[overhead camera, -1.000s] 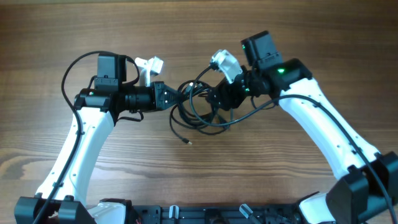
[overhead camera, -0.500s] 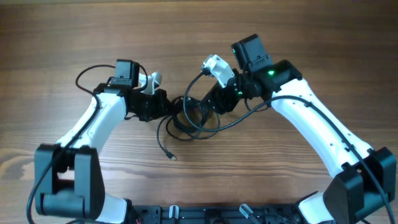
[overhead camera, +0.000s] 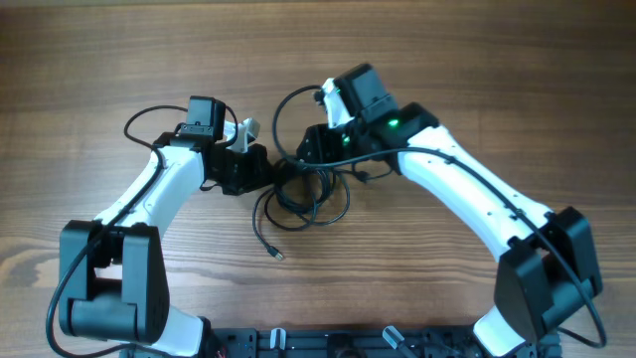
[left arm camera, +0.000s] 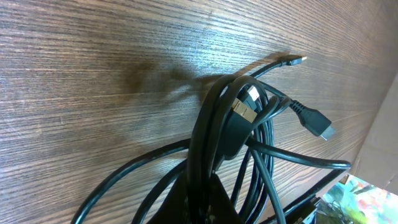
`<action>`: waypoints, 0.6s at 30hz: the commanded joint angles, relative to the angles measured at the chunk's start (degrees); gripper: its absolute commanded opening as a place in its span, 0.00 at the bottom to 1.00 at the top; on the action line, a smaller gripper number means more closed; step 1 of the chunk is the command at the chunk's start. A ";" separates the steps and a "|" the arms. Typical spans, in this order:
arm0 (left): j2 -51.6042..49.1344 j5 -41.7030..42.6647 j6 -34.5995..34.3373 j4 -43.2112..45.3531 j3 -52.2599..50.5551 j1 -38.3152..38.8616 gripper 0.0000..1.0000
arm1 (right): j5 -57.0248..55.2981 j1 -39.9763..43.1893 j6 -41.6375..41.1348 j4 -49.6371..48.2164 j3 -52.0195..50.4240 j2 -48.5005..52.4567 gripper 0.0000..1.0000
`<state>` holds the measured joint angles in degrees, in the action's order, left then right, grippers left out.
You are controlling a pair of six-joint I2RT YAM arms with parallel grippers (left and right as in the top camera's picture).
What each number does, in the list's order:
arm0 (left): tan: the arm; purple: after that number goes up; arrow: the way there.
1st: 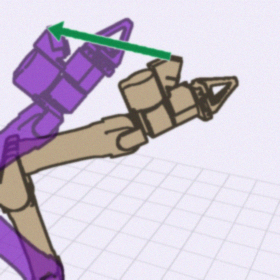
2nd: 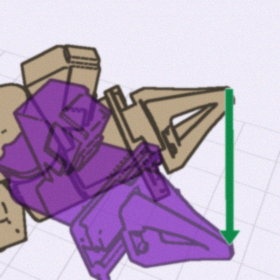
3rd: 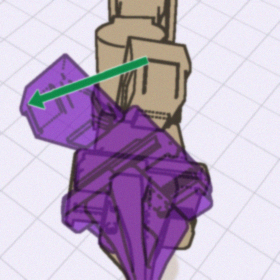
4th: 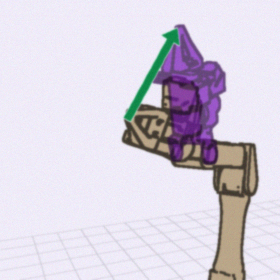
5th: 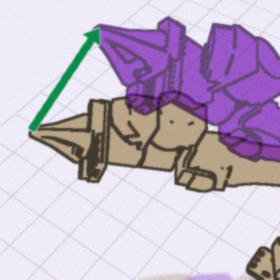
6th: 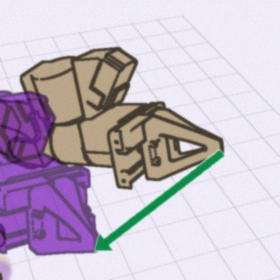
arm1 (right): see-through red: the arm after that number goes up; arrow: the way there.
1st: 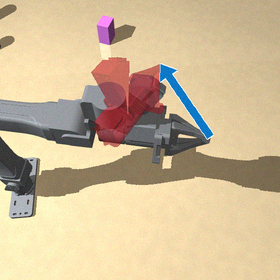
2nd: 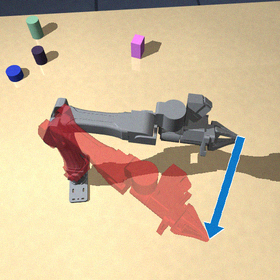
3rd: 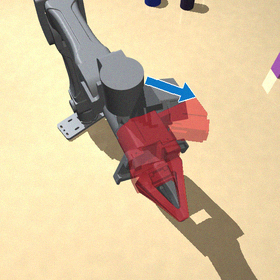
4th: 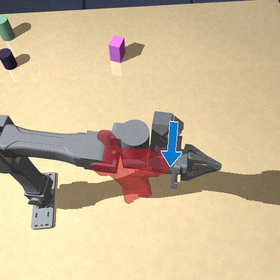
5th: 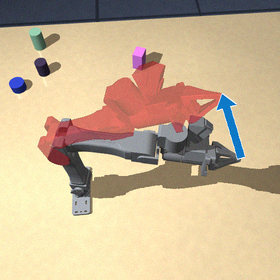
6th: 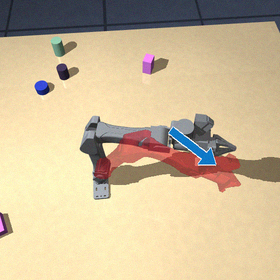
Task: Untangle cables
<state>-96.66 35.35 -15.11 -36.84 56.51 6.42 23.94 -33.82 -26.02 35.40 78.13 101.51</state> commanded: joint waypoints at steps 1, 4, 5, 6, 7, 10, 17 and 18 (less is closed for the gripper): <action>-0.63 -0.24 1.16 0.72 -0.37 0.28 0.04 | -2.34 -2.36 -9.22 -0.85 0.17 1.84 0.43; -0.04 3.72 1.18 4.13 -0.35 -0.22 0.04 | -3.02 -2.91 -13.40 -0.92 0.17 2.12 0.35; 0.83 6.84 1.18 6.40 -0.35 -0.83 0.04 | -2.97 -2.91 -14.01 -1.03 0.17 2.12 0.33; 1.86 9.57 1.16 8.17 -0.33 -1.46 0.04 | -2.97 -2.91 -14.49 -1.03 0.17 2.12 0.32; 2.58 11.45 1.14 9.46 -0.31 -1.90 0.04 | -2.97 -2.91 -14.62 -1.03 0.17 2.12 0.31; 6.71 16.28 -2.25 14.21 -0.26 -3.34 0.04 | -3.02 -2.91 -14.60 -1.27 0.17 2.12 0.31; 14.45 17.59 -4.94 14.80 -0.26 -3.43 0.04 | -5.99 -1.66 -14.62 -3.19 0.17 2.12 0.29; 15.13 17.59 -5.11 14.73 -0.26 -3.43 0.04 | -5.95 -1.07 -14.64 -3.98 0.17 2.12 0.28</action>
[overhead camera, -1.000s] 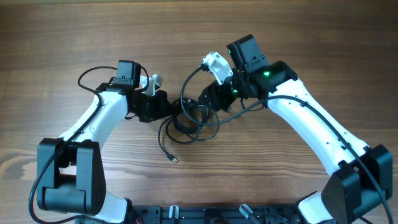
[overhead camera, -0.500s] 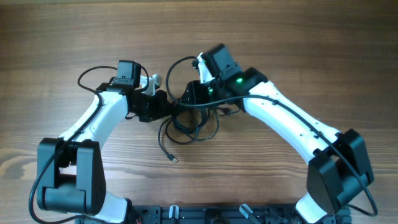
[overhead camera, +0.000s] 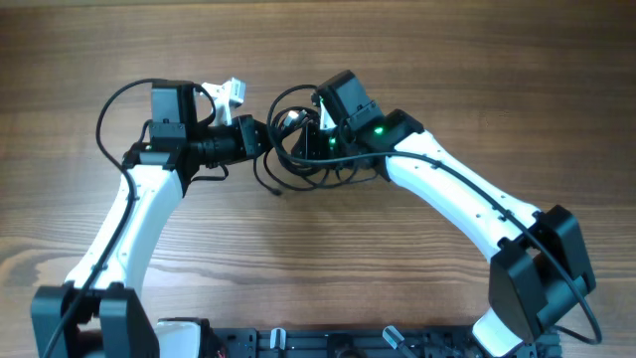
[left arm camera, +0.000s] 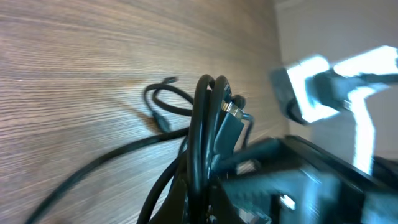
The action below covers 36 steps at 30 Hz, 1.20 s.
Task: Untangle cables
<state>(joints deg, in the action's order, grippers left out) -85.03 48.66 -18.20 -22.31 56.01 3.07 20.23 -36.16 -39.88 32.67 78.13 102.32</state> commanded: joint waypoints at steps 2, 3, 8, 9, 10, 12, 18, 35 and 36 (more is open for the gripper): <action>4.11 4.26 -2.03 -0.22 0.24 -0.09 0.04 | -2.21 2.56 -0.81 -2.91 0.17 1.31 0.27; 4.15 4.26 -2.03 -0.55 0.24 -0.09 0.04 | -2.10 3.17 -0.76 -3.61 0.17 1.31 0.27; 4.13 -1.33 -7.17 -2.36 0.24 -0.09 0.04 | 4.66 5.51 2.32 -7.15 0.20 1.29 0.27; 4.13 -4.66 -10.49 -3.21 0.24 -0.09 0.04 | 4.92 5.84 2.12 -7.19 0.20 1.29 0.27; 4.13 -5.31 -12.07 -3.45 0.24 0.00 0.04 | 4.85 5.99 1.84 -7.17 0.20 1.29 0.28; 4.13 -5.31 -13.35 -3.45 0.24 0.26 0.04 | 4.20 6.03 -1.05 -7.28 0.20 1.29 0.29; 4.04 -5.51 -15.74 -3.45 0.24 1.60 0.04 | 2.32 6.01 -6.93 -10.27 0.17 1.31 0.33; 4.04 -4.61 -15.74 -3.67 0.24 2.73 0.04 | -3.52 5.97 -11.13 -8.81 0.13 5.44 0.20; 4.04 -4.61 -15.76 -3.69 0.24 2.73 0.04 | -3.54 5.97 -11.10 -8.92 0.13 5.86 0.20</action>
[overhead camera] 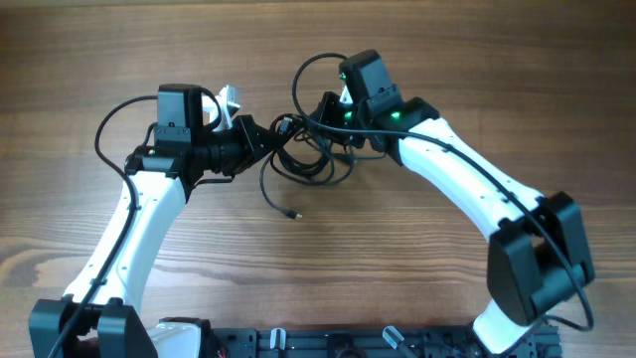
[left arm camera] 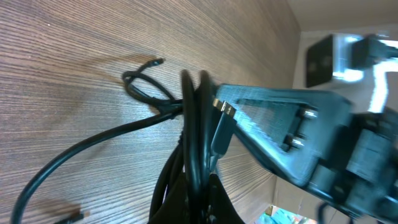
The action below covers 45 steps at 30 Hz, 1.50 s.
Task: Untangle cables
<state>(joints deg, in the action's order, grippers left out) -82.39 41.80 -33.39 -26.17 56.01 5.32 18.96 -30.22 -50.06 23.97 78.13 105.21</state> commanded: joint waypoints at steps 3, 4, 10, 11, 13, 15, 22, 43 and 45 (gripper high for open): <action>1.40 2.25 -0.55 -0.24 0.24 0.59 0.04 | -2.25 0.02 -0.90 -0.92 0.13 3.23 0.19; 1.40 2.25 -0.55 -0.42 0.24 0.59 0.04 | -2.25 0.02 -0.90 -1.36 0.13 3.23 0.19; 1.40 2.23 -0.52 -0.42 0.24 0.59 0.04 | -2.01 -0.13 0.72 -1.42 0.13 3.23 0.14; 1.40 2.19 -0.52 -0.42 0.24 0.59 0.04 | -1.86 -0.15 1.62 -1.38 0.13 3.23 0.12; 1.40 1.90 -0.44 -0.44 0.24 0.59 0.04 | -0.90 -0.13 3.04 -1.25 0.13 3.23 0.06; 1.40 1.75 -0.31 -0.44 0.24 0.59 0.04 | 0.20 -0.13 4.15 -1.25 0.13 3.23 0.04; 1.40 0.68 -0.24 -0.46 0.24 0.70 0.04 | 1.88 -0.13 7.76 -1.01 0.20 1.55 0.04; 1.38 2.49 3.34 -0.42 0.24 1.01 0.04 | 1.99 0.61 7.87 3.72 0.17 -2.54 0.34; 1.38 2.97 3.34 -0.39 0.24 1.53 0.04 | 0.39 0.52 6.34 3.72 0.17 -2.38 0.33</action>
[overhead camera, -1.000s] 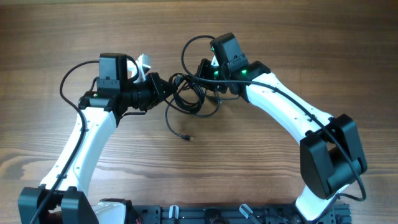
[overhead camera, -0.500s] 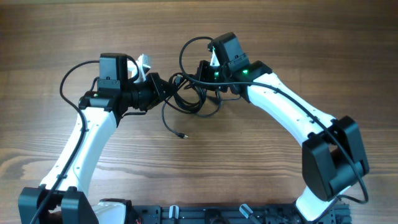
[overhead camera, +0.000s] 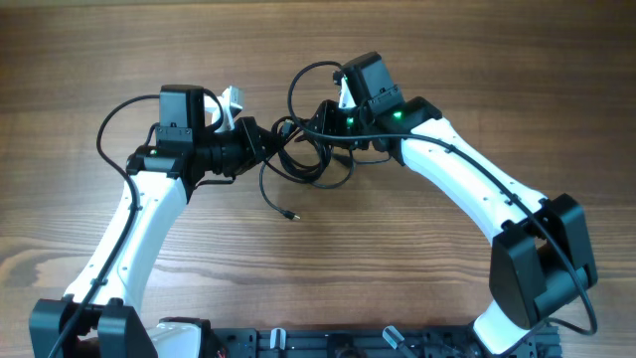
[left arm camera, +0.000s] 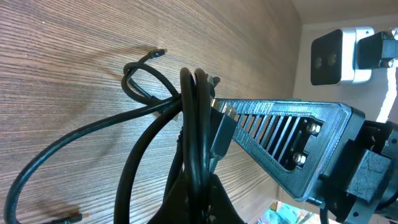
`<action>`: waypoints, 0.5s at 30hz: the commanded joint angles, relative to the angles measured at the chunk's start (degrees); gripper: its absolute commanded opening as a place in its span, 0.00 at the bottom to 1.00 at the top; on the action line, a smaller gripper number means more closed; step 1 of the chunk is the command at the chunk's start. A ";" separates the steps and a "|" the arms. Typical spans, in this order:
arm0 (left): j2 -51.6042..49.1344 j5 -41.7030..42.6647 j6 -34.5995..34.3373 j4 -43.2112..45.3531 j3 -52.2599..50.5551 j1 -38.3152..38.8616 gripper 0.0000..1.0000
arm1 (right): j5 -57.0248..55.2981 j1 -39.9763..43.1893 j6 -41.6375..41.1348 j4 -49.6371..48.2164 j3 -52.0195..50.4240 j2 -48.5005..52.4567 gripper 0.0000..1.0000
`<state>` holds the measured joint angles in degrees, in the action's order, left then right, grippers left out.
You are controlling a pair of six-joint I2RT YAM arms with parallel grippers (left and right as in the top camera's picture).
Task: Untangle cables
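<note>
A tangle of black cables [overhead camera: 303,161] hangs between my two grippers at the back middle of the table. My left gripper [overhead camera: 262,142] is shut on several strands of it; in the left wrist view the strands [left arm camera: 194,124] rise straight out of the black fingers [left arm camera: 214,202]. A silver-tipped connector [left arm camera: 222,113] sticks out of the bundle. My right gripper [overhead camera: 320,117] is right against the tangle's right side, and one ribbed finger [left arm camera: 280,142] crosses behind the strands. Whether its jaws hold a cable is hidden. One loose plug end [overhead camera: 291,216] lies on the wood.
A cable loop [overhead camera: 298,85] arches up beside the right wrist. A small curl of cable [left arm camera: 142,81] lies on the wooden table [overhead camera: 417,278] beyond the bundle. The arm bases and a black rail [overhead camera: 328,343] run along the front edge.
Very little. My right gripper sits slightly closer to the left one, and its ribbed finger fills more of the left wrist view. The left stays shut on the bundle.
At first both grippers met at the tangle in mid-table, the left shut on it. Then both were farther back with the bundle drawn up. Later the tangle hung spread between them, a loose end trailing forward, as it does now.
</note>
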<state>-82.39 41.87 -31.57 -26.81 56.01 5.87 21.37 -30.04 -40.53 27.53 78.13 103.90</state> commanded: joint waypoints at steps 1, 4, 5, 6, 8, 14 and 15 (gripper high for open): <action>1.38 3.08 1.55 0.24 0.24 1.44 0.04 | -2.32 0.33 -3.61 -0.11 0.17 -0.79 0.33; 1.38 3.04 1.55 0.37 0.24 2.99 0.04 | -2.29 0.33 -4.68 -1.18 0.17 0.90 0.28; 1.38 2.99 1.57 0.39 0.24 3.32 0.04 | -2.27 0.33 -5.01 -1.16 0.17 1.57 0.27; 1.31 2.75 1.55 0.37 0.24 3.50 0.04 | -2.25 0.33 -5.64 -1.07 0.17 2.25 0.26; 0.76 -0.07 1.18 -0.76 0.22 3.63 0.04 | -1.99 0.33 -6.14 -0.90 0.17 4.39 0.24; -5.88 -8.17 1.07 -3.67 0.13 3.63 0.04 | -1.88 0.33 -6.14 -0.92 0.17 8.44 0.23; -8.15 -9.27 1.05 -3.56 0.13 3.63 0.04 | -1.88 0.33 -6.14 -1.16 0.17 9.16 0.23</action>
<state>-85.56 35.97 -31.16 -30.50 56.01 9.08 20.32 -29.93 -46.09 26.72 78.13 110.63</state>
